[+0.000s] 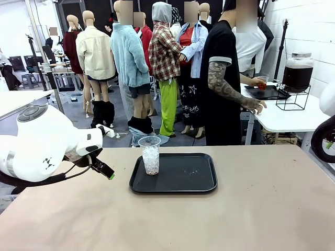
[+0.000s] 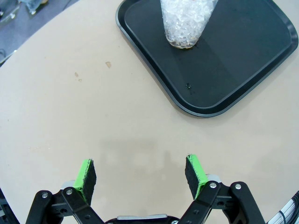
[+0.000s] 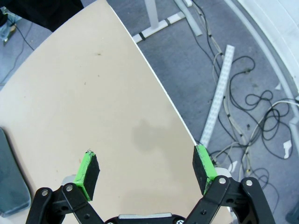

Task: Pour the drink into the iced cup.
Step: Pick up the iced cup indicated by the human and present it to them.

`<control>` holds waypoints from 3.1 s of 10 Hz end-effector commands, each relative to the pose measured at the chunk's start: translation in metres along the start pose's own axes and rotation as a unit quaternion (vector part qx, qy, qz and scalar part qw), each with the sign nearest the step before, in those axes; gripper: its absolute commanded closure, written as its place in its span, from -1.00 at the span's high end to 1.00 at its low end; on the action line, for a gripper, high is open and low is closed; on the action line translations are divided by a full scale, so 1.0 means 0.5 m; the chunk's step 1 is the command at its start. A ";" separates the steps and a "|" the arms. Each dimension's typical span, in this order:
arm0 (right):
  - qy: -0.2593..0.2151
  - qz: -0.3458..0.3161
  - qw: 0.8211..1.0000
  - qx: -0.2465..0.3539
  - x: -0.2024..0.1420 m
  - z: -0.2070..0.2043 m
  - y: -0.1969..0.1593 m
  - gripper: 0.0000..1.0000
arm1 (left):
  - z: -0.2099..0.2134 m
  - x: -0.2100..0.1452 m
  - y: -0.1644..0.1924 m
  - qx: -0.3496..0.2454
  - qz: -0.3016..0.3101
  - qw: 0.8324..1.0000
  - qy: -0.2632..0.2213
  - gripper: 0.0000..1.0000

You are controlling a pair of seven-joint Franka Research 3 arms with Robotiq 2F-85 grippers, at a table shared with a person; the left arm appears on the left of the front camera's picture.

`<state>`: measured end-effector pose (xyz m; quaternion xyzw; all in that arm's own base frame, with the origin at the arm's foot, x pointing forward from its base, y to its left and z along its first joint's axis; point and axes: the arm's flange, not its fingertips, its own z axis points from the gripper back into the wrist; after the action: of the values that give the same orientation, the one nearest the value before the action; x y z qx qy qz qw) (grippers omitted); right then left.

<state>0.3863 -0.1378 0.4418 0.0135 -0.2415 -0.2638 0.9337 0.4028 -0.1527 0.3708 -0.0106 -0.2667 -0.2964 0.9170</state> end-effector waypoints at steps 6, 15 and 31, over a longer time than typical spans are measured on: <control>-0.006 0.002 1.000 -0.002 0.003 -0.003 0.000 1.00 | 0.001 -0.002 0.003 0.000 0.002 1.000 -0.001 1.00; -0.006 0.002 1.000 -0.002 0.003 -0.003 0.000 1.00 | 0.001 -0.002 0.003 0.000 0.002 1.000 -0.001 1.00; -0.006 0.002 1.000 -0.002 0.003 -0.003 0.000 1.00 | 0.001 -0.002 0.003 0.000 0.002 1.000 -0.001 1.00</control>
<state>0.3863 -0.1378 0.4418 0.0135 -0.2415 -0.2638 0.9337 0.4028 -0.1527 0.3708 -0.0106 -0.2667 -0.2964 0.9170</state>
